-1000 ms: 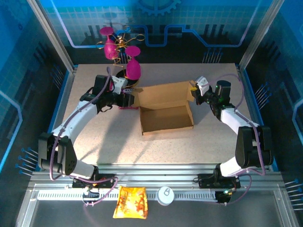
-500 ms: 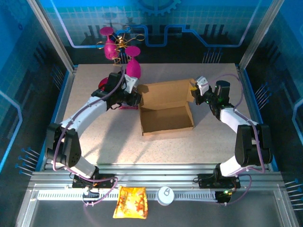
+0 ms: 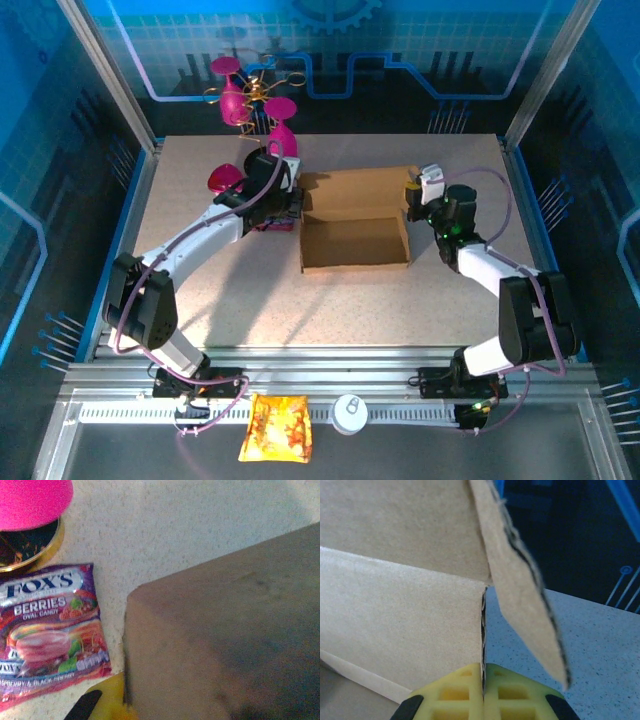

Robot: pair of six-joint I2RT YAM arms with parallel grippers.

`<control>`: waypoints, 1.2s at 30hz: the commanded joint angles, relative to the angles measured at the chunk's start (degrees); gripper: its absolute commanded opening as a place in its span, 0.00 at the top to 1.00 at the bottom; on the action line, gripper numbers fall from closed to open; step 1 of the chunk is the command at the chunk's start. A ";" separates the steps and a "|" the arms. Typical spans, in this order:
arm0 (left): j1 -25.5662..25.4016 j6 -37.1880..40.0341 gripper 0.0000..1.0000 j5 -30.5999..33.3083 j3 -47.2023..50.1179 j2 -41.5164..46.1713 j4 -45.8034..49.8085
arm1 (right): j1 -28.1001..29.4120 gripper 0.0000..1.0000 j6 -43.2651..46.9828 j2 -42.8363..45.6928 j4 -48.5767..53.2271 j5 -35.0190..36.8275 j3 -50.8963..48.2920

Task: Fold the paper box

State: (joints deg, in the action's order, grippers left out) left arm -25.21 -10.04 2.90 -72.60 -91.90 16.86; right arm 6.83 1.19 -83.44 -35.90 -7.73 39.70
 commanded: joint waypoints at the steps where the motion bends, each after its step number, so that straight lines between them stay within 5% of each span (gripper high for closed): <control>1: -1.29 -2.52 0.97 1.35 0.33 -0.87 -9.24 | 1.44 1.00 -7.80 0.83 -11.64 5.77 -2.58; 11: -1.33 -3.93 0.98 -0.87 9.34 -1.27 -25.56 | 4.21 1.00 -17.95 -8.55 -30.68 11.53 -6.90; 36: -4.16 -5.51 0.96 0.93 23.86 4.64 -30.22 | 5.97 0.96 -20.58 -11.02 -41.45 14.37 -17.18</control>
State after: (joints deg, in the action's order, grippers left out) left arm -28.05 -14.72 4.69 -50.41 -87.94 -14.92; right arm 11.35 -17.65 -94.37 -76.07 6.22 23.75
